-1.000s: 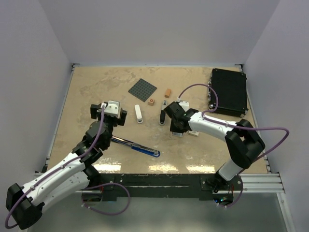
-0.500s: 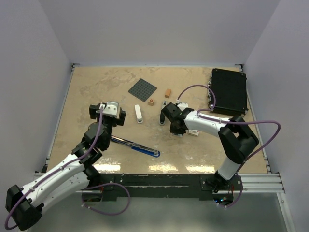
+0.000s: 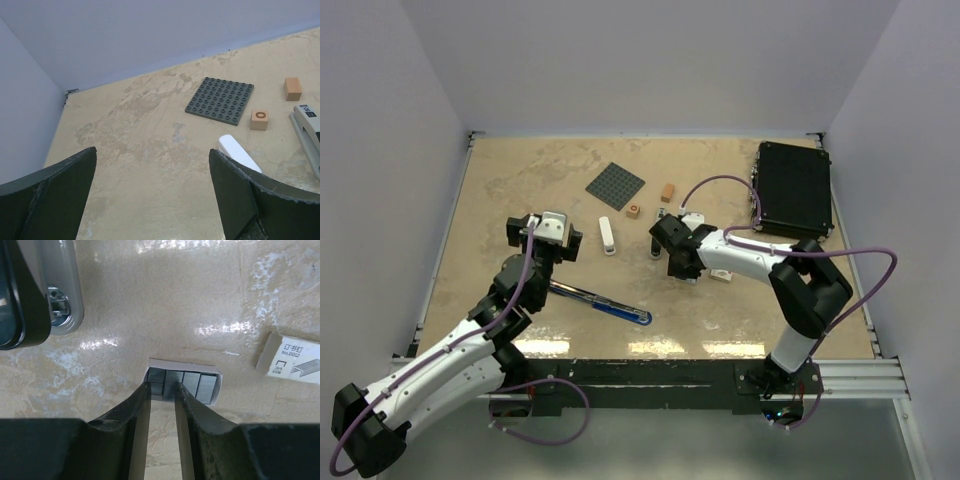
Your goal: Load the staples into the stapler
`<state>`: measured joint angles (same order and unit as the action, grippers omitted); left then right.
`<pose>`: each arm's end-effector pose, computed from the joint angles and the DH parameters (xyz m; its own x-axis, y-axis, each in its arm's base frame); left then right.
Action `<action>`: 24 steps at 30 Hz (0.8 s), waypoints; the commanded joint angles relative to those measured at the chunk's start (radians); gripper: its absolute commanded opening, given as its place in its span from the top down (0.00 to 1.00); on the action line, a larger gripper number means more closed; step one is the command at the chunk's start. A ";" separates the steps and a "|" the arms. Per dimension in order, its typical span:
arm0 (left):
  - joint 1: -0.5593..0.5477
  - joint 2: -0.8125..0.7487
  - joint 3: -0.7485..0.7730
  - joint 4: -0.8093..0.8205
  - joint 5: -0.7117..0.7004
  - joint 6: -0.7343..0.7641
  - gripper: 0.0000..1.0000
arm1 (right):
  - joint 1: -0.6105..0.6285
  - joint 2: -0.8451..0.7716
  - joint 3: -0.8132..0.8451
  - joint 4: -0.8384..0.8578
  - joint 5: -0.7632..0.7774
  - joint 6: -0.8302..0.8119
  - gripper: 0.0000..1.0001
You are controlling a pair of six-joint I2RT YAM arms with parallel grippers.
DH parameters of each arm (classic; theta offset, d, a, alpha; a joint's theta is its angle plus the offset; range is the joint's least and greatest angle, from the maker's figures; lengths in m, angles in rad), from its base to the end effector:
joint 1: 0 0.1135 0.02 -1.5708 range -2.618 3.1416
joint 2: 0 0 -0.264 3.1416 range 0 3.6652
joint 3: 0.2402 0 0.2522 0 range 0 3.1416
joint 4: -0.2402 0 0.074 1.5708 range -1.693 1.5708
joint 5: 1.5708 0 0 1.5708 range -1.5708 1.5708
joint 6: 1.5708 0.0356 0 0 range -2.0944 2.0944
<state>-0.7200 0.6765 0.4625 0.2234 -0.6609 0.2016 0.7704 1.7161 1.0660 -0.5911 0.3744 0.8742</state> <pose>0.1410 -0.0946 0.2863 0.0188 0.1938 -0.9809 0.0565 0.9793 0.1946 0.2417 0.2164 0.1728 -0.8677 0.1528 -0.4731 0.1595 0.9869 0.0262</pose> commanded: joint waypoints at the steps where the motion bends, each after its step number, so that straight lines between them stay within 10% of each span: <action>1: 0.005 -0.014 -0.001 0.045 0.015 0.002 0.02 | 0.017 -0.030 0.025 0.056 -0.017 -0.015 0.73; 24: 0.007 -0.023 -0.004 0.036 0.043 0.004 0.02 | 0.021 0.025 0.081 0.051 -0.038 -0.080 0.75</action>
<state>-0.7200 0.6609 0.4614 0.2230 -0.6312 0.2016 0.7856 1.7046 1.1118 -0.5354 0.3378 0.8028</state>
